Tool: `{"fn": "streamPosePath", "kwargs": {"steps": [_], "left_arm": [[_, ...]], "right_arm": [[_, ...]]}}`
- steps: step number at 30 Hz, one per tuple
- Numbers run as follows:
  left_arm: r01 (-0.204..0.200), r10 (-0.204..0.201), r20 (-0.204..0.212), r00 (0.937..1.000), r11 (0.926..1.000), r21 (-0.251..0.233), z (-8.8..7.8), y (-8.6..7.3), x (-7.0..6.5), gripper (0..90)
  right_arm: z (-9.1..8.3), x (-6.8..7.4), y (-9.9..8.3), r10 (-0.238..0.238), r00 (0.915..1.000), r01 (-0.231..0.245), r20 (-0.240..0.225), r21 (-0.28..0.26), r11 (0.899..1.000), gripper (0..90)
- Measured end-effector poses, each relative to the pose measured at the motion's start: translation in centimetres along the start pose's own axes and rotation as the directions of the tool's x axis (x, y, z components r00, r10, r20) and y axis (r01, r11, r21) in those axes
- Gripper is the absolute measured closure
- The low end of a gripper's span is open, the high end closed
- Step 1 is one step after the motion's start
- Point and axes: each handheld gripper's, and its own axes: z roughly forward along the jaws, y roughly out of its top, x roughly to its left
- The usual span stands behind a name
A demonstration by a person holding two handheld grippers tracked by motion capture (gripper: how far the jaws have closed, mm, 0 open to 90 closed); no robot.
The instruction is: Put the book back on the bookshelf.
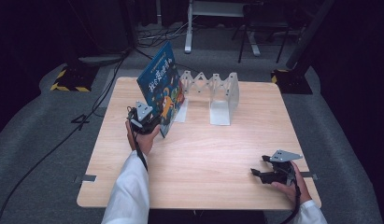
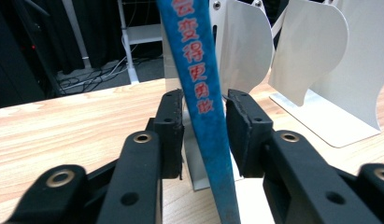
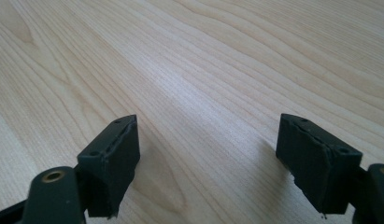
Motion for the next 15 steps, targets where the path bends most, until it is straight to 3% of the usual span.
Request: {"fn": "streamPosePath", "kwargs": {"steps": [4,15], "left_arm": [[-0.014,0.014,0.024,0.9996,0.9999,-0.004,-0.3,0.0,0.0,73.5],[-0.042,0.042,0.045,0.9981,0.9991,0.003,-1.4,0.3,0.5,71.2]], "right_arm": [[0.0,0.0,0.0,0.001,1.0000,-0.001,-0.001,-0.001,1.000,22.0],[0.0,0.0,0.0,0.001,1.0000,-0.001,0.000,-0.001,1.000,22.0]]}}
